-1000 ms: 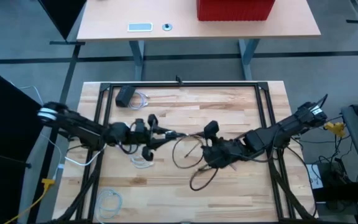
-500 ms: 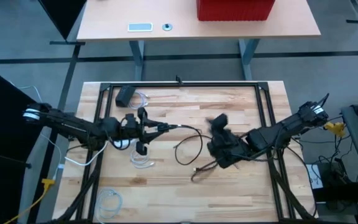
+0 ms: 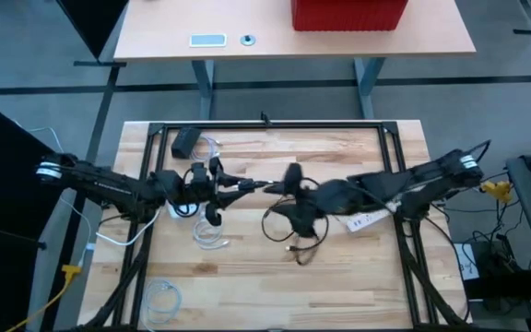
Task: Insert USB
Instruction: Insert the black charger adapter into the right white outlet extension
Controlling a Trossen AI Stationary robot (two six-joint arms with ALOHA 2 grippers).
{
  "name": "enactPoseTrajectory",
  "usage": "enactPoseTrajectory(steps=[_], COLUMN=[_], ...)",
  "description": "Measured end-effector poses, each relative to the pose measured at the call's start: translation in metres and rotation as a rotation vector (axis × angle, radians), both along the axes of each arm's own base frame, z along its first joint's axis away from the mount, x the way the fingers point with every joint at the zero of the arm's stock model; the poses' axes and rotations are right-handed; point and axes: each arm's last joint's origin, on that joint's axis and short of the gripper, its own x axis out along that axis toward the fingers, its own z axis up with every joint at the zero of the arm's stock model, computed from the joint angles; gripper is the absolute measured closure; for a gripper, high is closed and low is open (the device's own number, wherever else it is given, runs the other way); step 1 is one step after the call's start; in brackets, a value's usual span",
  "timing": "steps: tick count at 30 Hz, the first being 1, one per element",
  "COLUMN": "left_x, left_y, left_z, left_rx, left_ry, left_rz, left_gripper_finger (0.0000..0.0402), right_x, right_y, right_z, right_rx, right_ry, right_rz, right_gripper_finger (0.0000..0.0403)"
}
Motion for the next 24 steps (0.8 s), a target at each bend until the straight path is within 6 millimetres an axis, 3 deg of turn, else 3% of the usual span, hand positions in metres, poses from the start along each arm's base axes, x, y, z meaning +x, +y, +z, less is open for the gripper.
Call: enactPoseTrajectory(steps=[11, 16, 24], left_x=[0.001, 0.001, -0.001], left_y=[-0.002, -0.002, -0.004], left_z=[0.005, 0.004, 0.005], left_rx=[-0.013, -0.01, -0.011], left_ry=[-0.023, -0.015, -0.02], left_rz=[-0.057, -0.071, -0.135], left_gripper_finger=[0.0255, 0.0255, 0.0255], right_x=[0.039, 0.048, 0.05], right_y=[-0.016, -0.022, -0.021], right_z=[-0.02, -0.03, -0.024], right_rx=[-0.179, -0.203, -0.173], right_ry=[-0.048, -0.023, -0.093], right_rz=[0.036, 0.041, 0.124], right_gripper_finger=[0.0133, 0.015, 0.0191])
